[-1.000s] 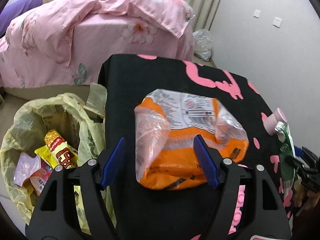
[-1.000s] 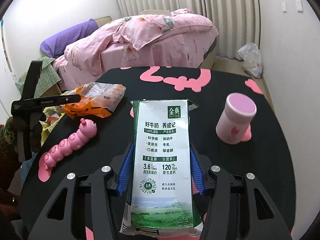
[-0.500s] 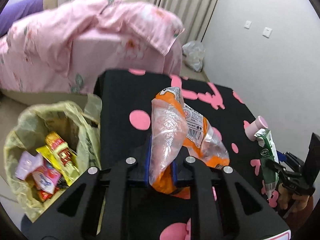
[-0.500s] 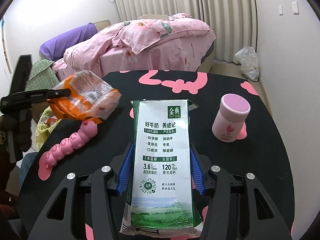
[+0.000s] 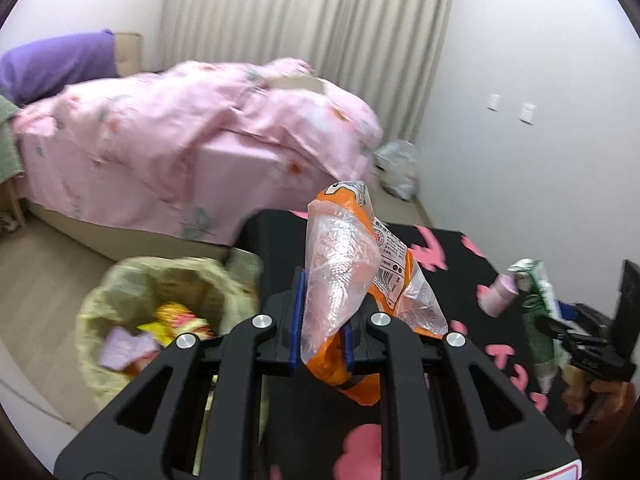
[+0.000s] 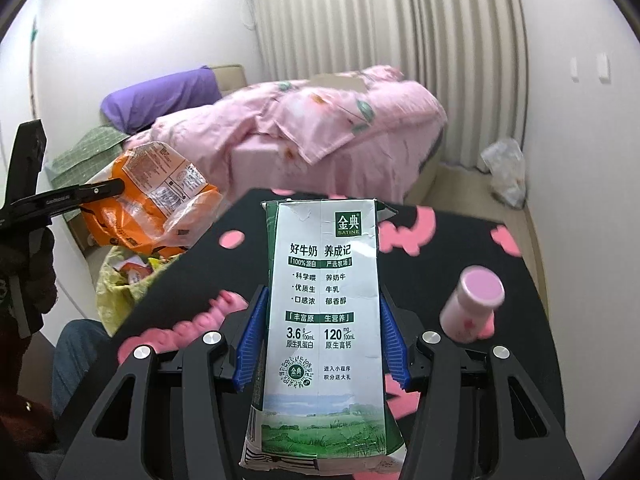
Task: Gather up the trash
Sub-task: 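Carry the orange bag and milk carton over the yellow bin, then open both grippers to drop the bag and carton into the bin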
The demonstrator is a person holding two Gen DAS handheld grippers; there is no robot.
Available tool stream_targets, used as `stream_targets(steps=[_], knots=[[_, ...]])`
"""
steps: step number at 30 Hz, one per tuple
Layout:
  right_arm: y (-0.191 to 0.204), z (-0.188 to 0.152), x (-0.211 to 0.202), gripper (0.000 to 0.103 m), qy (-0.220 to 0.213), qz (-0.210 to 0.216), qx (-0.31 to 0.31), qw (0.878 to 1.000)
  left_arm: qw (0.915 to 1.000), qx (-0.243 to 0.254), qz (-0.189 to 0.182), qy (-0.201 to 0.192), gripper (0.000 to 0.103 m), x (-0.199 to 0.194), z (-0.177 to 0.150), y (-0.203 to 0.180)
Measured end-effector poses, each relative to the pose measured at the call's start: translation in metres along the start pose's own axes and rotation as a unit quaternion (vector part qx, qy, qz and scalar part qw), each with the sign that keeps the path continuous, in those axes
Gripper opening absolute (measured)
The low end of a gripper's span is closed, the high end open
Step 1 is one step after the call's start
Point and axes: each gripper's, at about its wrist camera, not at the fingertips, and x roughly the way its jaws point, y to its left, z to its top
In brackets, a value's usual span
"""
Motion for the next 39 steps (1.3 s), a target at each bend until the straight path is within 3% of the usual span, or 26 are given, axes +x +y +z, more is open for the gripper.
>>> stream_targets(steps=[8,13,17,20,22,25,27,33,39], knots=[[0.075,0.041,0.008,0.049,-0.015,0.062,-0.073,0.995,0.9931,-0.047,0.100,-0.038,0.015,-0.043,-0.002,0.077],[0.138,0.073,0.052,0.049,-0.011,0.124,-0.119,0.985,0.9806,-0.068,0.180,-0.035,0.014,-0.042,-0.015,0.132],[0.190,0.098,0.106,0.049,-0.003,0.160,-0.139,0.977,0.9739,-0.066,0.217,-0.008,0.015,-0.014,-0.034,0.161],[0.222,0.112,0.151,0.049,0.003,0.180,-0.146,0.973,0.9770,-0.067,0.199,0.037,0.015,0.016,-0.049,0.173],[0.240,0.117,0.183,0.049,0.021,0.197,-0.145,0.969,0.9816,-0.074,0.154,0.084,0.015,0.036,-0.062,0.179],[0.261,0.115,0.235,0.049,0.087,0.227,-0.141,0.960,0.9833,-0.094,0.093,0.125,0.015,0.051,-0.079,0.186],[0.273,0.106,0.269,0.049,0.140,0.234,-0.144,0.951,0.9829,-0.109,0.070,0.131,0.015,0.054,-0.083,0.192],[0.292,0.077,0.323,0.049,0.237,0.234,-0.165,0.928,0.9808,-0.125,0.090,0.120,0.015,0.056,-0.081,0.209],[0.295,0.070,0.324,0.049,0.227,0.196,-0.204,0.932,0.9807,-0.126,0.078,0.128,0.015,0.067,-0.079,0.209]])
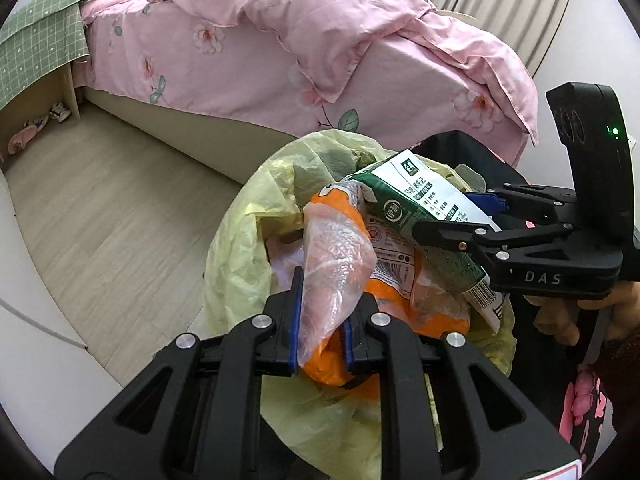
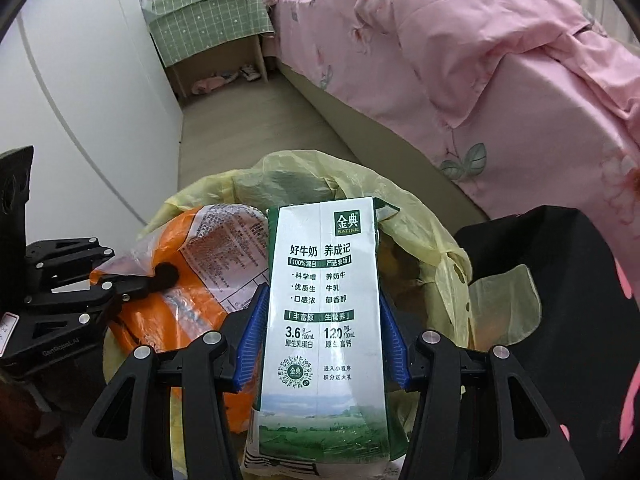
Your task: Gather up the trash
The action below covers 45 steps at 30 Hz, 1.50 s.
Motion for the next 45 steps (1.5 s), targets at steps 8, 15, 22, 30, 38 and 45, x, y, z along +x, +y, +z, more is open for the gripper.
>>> stream_targets(steps=[8,15,22,30,38,45], knots=[[-0.010,-0.017,-0.018,0.049,-0.009,0.032,0.047,0.998,0.9996,-0.025,-0.010,-0.001,0.015,-0.005,0.000,0.006],[-0.002,-0.006,-0.009,0.049,-0.025,0.035,0.052,0.998,0.9997,-0.024,-0.001,-0.001,0.015,-0.007,0.003,0.006],[-0.004,-0.008,-0.003,0.049,-0.029,0.039,0.054,0.997,0.9983,-0.053,-0.024,-0.011,0.034,-0.014,0.002,0.013],[-0.005,-0.018,-0.026,0.051,-0.039,0.028,0.055,0.997,0.9926,-0.103,-0.057,-0.029,0.061,-0.033,0.007,0.019],[-0.012,-0.038,-0.091,0.051,-0.109,0.007,0.099,0.989,0.9945,-0.092,-0.009,-0.048,0.079,-0.061,0.010,0.007],[-0.015,-0.081,-0.154,0.051,-0.141,-0.067,0.095,0.983,0.9991,-0.026,-0.022,-0.027,0.079,-0.042,0.010,-0.028]])
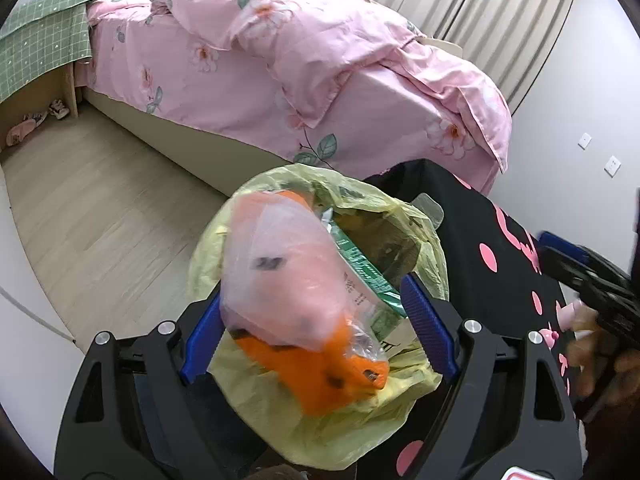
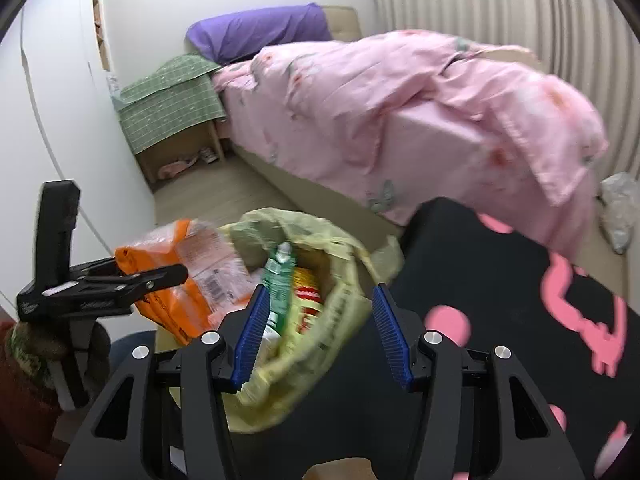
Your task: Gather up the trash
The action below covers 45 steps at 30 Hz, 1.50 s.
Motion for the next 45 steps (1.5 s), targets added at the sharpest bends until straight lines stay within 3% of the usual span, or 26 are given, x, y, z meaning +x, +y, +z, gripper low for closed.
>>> stream_targets(steps=[3,7,9,11,14,21,24,27,29,32,36,40,45], knots=[[-0.011,-0.013,-0.028,0.051,-0.017,-0.018,-0.002,1.000,1.0000,0.001,0.000,-0.002,0.079,0.000,0.000,-0.008],[-0.026,-0.032,-0.051,0.051,-0.024,-0.037,0.005,0.999,0.9992,0.000,0.029,-0.027,0.079,-0.018,-0.002,-0.007],[-0.032,-0.042,-0.057,0.051,-0.024,-0.039,0.014,0.999,0.9984,-0.002,0.044,-0.036,0.071,-0.028,-0.002,-0.003],[-0.036,-0.047,-0.057,0.051,-0.021,-0.035,0.026,0.999,0.9976,-0.003,0.061,-0.033,0.048,-0.027,-0.002,0.001],[-0.038,-0.052,-0.052,0.051,-0.016,-0.020,0.046,0.999,0.9965,-0.019,0.081,-0.010,0.027,-0.008,0.000,0.013],[-0.034,-0.054,-0.043,0.051,-0.015,-0.004,0.064,0.998,0.9963,0.020,0.077,0.033,0.022,0.047,-0.003,0.005],[-0.034,-0.058,-0.043,0.051,-0.010,-0.003,0.067,0.998,0.9966,0.016,0.067,0.044,0.025,0.057,-0.005,0.010],[-0.036,-0.064,-0.049,0.051,-0.012,-0.012,0.071,0.997,0.9982,-0.002,0.044,0.040,0.043,0.047,-0.006,0.018],[-0.037,-0.069,-0.055,0.051,-0.017,-0.019,0.081,0.996,0.9989,-0.005,0.038,0.028,0.065,0.034,-0.006,0.020],[-0.034,-0.076,-0.067,0.051,-0.028,-0.029,0.089,0.995,0.9988,0.007,0.047,0.007,0.081,0.010,-0.006,0.016],[-0.021,-0.086,-0.089,0.051,-0.036,-0.027,0.099,0.994,0.9963,0.021,0.077,-0.030,0.086,-0.027,-0.010,0.000],[0.002,-0.100,-0.113,0.051,-0.032,-0.024,0.082,0.996,0.9941,0.039,0.079,-0.063,0.086,-0.062,-0.024,-0.024],[0.026,-0.125,-0.143,0.051,-0.047,-0.072,0.071,0.994,0.9919,0.074,0.063,-0.082,0.086,-0.107,-0.057,-0.064]])
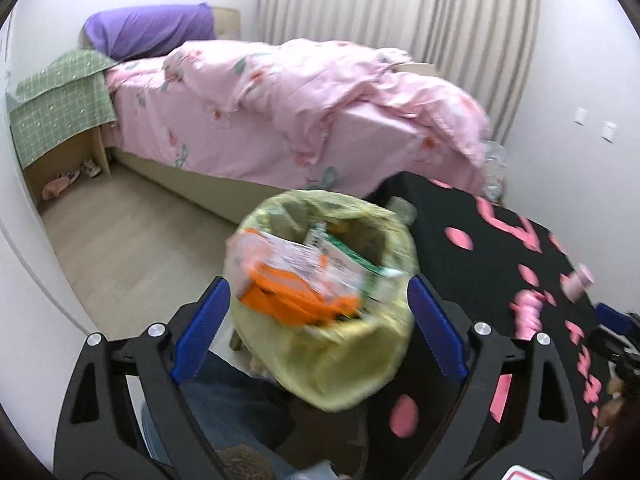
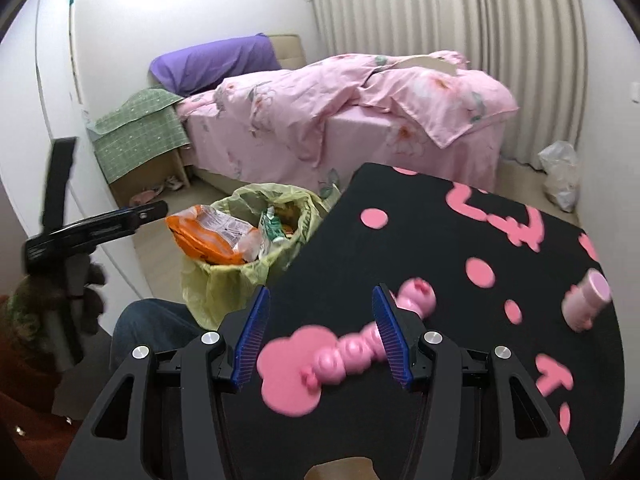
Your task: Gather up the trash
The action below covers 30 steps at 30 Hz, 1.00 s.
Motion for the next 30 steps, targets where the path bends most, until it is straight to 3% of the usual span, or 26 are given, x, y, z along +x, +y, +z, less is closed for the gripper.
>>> stream_targets(steps=[6,12,16,30], knots=[[0.013,-0.029,-0.028,0.051,-0.005,-0.015,0.009,1.000,0.9986,0.048,-0.018,-0.015,0.086,-0.053,-0.034,-0.049],[0.025,-0.045,-0.053,0.051,-0.023,-0.035,0.005,0.999,0.9964,0.081,-0.021,-0.017,0.086,-0.081,-0.057,-0.081],[0.026,-0.048,-0.059,0.051,-0.025,-0.043,0.010,0.999,0.9959,0.088,0.002,-0.022,0.086,-0.090,-0.061,-0.088],[0.024,-0.053,-0.075,0.051,-0.034,-0.065,0.012,0.997,0.9956,0.089,0.000,-0.029,0.086,-0.105,-0.063,-0.094]])
